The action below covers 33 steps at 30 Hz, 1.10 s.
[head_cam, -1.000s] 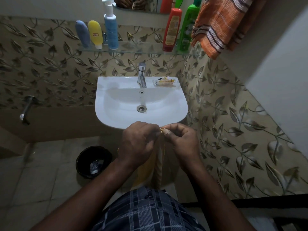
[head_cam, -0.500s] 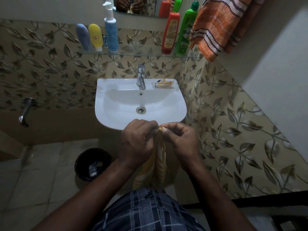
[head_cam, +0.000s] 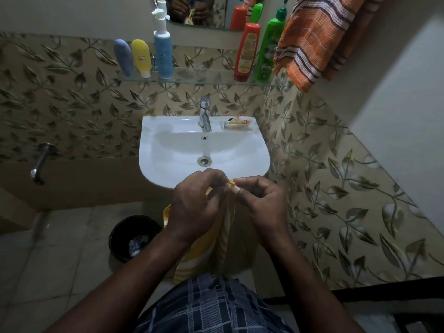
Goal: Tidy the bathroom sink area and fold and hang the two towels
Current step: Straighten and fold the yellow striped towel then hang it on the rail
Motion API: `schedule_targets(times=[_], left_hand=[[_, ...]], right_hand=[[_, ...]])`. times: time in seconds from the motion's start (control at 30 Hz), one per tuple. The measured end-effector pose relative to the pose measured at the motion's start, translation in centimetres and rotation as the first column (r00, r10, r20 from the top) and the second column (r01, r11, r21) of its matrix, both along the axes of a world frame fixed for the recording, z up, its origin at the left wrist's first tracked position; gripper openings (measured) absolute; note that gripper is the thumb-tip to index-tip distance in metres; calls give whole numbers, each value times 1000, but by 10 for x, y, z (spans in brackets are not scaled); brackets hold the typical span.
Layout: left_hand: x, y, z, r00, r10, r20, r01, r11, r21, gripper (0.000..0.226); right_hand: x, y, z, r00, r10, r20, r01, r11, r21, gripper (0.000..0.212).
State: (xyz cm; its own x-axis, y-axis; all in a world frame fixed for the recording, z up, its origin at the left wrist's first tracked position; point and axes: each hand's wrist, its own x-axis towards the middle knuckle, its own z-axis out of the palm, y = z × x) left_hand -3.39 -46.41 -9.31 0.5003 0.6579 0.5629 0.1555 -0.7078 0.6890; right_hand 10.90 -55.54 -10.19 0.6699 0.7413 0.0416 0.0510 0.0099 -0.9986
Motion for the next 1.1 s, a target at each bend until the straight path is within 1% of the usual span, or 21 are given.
schedule_targets(times=[0.17, 0.27, 0.33, 0.4, 0.53, 0.67, 0.73, 0.8, 0.83, 0.9, 0.97, 1.03, 1.1], left_hand=[[-1, 0, 1, 1000, -22, 10, 22, 999, 24, 5], [-2, 1, -2, 998, -57, 4, 57, 997, 47, 6], [0, -1, -3, 999, -32, 12, 31, 998, 47, 4], [1, -3, -4, 999, 17, 51, -18, 1000, 6, 2], [2, -4, -6, 992, 93, 88, -91, 995, -31, 12], [2, -2, -6, 987, 127, 96, -113, 985, -132, 15], [4, -2, -6, 985, 142, 95, -119, 968, -221, 17], [6, -2, -5, 982, 141, 124, -94, 942, -321, 23], [8, -2, -6, 981, 133, 144, -76, 935, -347, 25], [11, -2, -6, 981, 111, 158, -49, 936, -349, 24], [15, -2, -4, 991, 59, 122, -15, 942, -337, 21], [18, 0, -6, 999, -8, 33, 18, 945, -327, 26], [19, 5, -14, 994, -73, -79, 42, 938, -344, 31]], right_hand=[[4, -4, 0, 995, 46, -88, -40, 997, 60, 13], [2, -5, -2, 994, 51, -92, -46, 997, 62, 14], [2, -4, -2, 995, 48, -83, -43, 997, 62, 14], [1, -1, -2, 997, 52, -61, -49, 997, 55, 15], [1, -3, 0, 995, 99, -14, -98, 992, 78, 16], [1, -3, -1, 988, 156, 6, -156, 983, 94, 27], [2, -1, -4, 991, 126, 50, -130, 988, 81, 26], [3, 1, -7, 992, 90, 85, -96, 993, 73, 24], [4, 2, -8, 992, 72, 107, -80, 994, 69, 23], [5, 3, -8, 990, 39, 135, -48, 996, 69, 19], [8, 5, -8, 988, 26, 150, -36, 997, 69, 14], [12, 9, -8, 987, 32, 160, -44, 996, 74, 14], [19, 13, -8, 993, 8, 114, -17, 997, 75, 17]])
